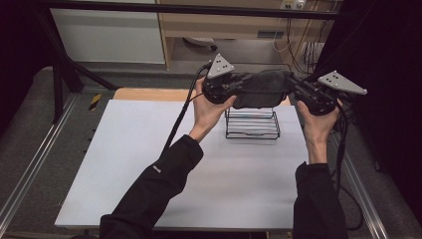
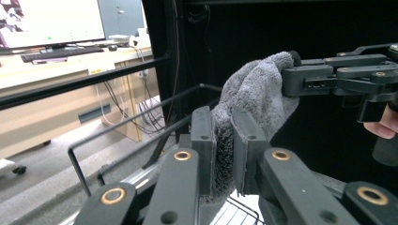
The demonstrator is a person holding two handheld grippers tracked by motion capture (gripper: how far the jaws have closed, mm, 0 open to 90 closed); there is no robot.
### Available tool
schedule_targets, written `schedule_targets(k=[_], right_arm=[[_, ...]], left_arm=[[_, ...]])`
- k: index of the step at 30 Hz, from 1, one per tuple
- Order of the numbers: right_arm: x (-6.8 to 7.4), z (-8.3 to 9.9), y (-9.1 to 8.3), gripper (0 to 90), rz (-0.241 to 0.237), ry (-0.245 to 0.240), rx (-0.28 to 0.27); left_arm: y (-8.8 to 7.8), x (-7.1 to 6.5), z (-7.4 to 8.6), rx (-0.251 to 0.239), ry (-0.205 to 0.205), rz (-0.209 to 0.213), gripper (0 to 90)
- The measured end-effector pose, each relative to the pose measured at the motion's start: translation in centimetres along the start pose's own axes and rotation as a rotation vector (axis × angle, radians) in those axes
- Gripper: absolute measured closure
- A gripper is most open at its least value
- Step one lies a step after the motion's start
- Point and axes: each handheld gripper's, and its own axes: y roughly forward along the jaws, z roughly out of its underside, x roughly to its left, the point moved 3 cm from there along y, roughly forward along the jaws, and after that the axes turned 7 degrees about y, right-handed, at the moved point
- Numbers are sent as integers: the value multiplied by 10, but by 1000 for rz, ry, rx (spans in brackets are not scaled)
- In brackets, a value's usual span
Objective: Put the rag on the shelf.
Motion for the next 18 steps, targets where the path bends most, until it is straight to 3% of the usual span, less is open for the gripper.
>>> schedule_targets(k=[5, 10, 18], right_arm=[[2, 1, -3, 802, -8, 2, 11], [2, 3, -7, 781, -30, 27, 52], [5, 6, -16, 706, -20, -11, 120]], left_arm=[[-3, -2, 3, 25, -20, 6, 803], [-6, -7, 4, 63, -2, 9, 794], [-8, -11, 11, 92, -5, 23, 783]])
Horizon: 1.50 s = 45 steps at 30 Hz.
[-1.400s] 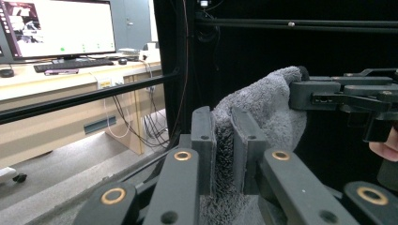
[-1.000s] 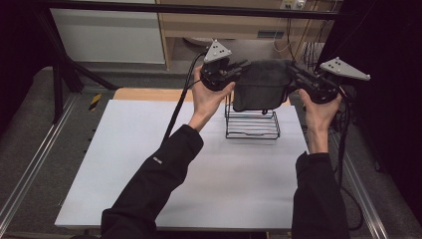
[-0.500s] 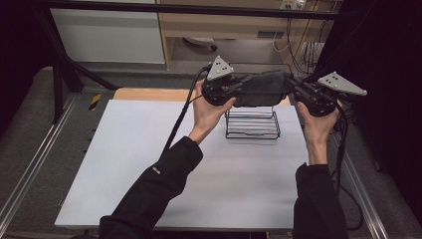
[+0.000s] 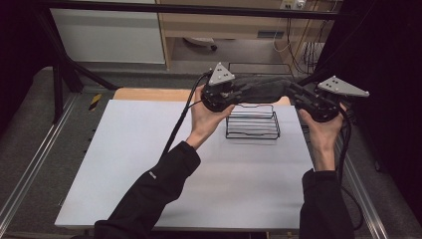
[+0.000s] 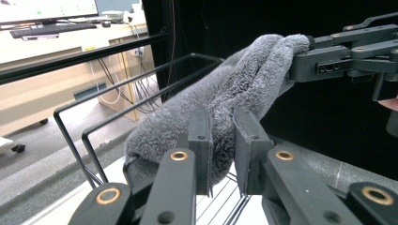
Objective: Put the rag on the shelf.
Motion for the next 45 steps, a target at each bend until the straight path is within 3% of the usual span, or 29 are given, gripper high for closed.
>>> schedule_targets(k=[11, 23, 35, 45], right_arm=[[1, 8, -5, 550, 18, 30, 88], [-3, 21, -6, 359, 45, 54, 154], [-2, 46, -1, 184, 45, 53, 217], [0, 71, 1, 87, 23, 65, 226]], left_arm=[[-4, -8, 5, 70, 42, 5, 753], [-6, -12, 13, 142, 29, 23, 682], [-2, -11, 33, 194, 7, 26, 603], [0, -10, 68, 292, -44, 59, 408]])
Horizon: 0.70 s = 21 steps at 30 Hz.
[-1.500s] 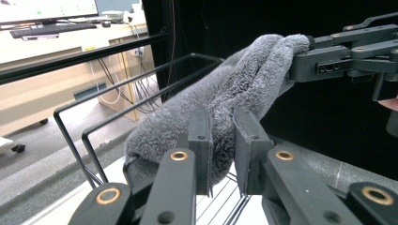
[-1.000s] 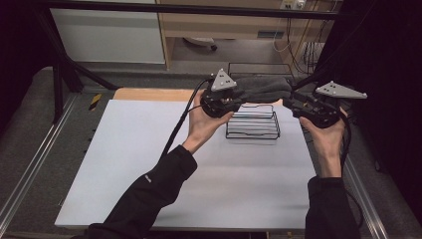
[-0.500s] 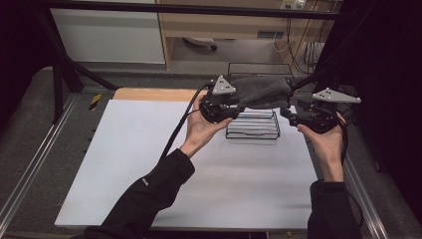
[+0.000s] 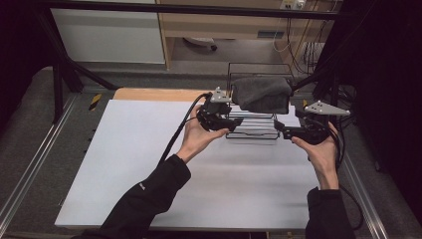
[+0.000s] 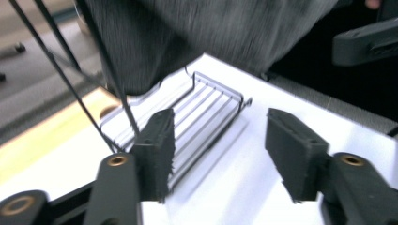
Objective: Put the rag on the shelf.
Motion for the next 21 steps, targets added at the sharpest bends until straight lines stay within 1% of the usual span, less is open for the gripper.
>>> schedule_targets(k=[3, 5, 6, 8, 10, 13, 15, 17, 19, 21], right_arm=[[2, 5, 2, 56, -15, 18, 6], [4, 8, 2, 41, -28, 34, 10], [4, 9, 2, 37, -30, 35, 14], [7, 12, 2, 31, -34, 37, 20], [9, 15, 1, 25, -40, 41, 24], [13, 19, 0, 16, -50, 47, 29], [17, 22, 0, 13, -58, 56, 29], [22, 26, -1, 9, -76, 58, 33], [26, 29, -1, 9, -93, 46, 32], [32, 34, -1, 9, -106, 47, 38]], left_arm=[[0, 2, 11, 25, -10, 6, 337], [-1, 4, 17, 37, -13, 4, 302], [-3, 4, 21, 44, -14, 3, 284], [-6, 5, 27, 44, -23, 6, 248], [-10, 6, 35, 43, -27, 4, 214], [-18, 6, 46, 53, -14, -14, 168], [-24, 6, 56, 55, -16, -22, 135], [-30, 6, 65, 61, -20, -21, 118], [-37, 6, 76, 69, -19, -31, 107], [-43, 6, 86, 76, -21, -40, 97]])
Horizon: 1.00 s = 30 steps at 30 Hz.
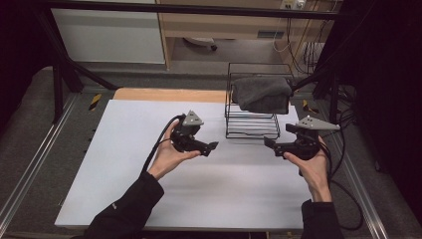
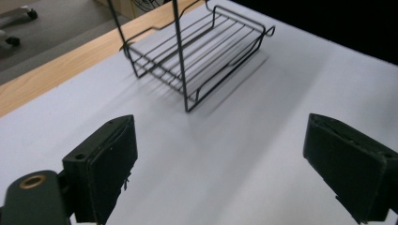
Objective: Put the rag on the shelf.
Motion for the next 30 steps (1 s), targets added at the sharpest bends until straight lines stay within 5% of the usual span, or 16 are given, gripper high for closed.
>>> schedule_targets(k=[9, 21, 30], right_arm=[[11, 25, 8, 8, -54, 3, 26], [16, 73, 21, 8, -155, 37, 100], [10, 110, 26, 9, -174, 30, 167]], left_arm=[[-24, 9, 57, 24, -77, -36, 84], [-60, 19, 126, 43, -101, -106, 77], [-82, 26, 172, 67, -110, -115, 80]])
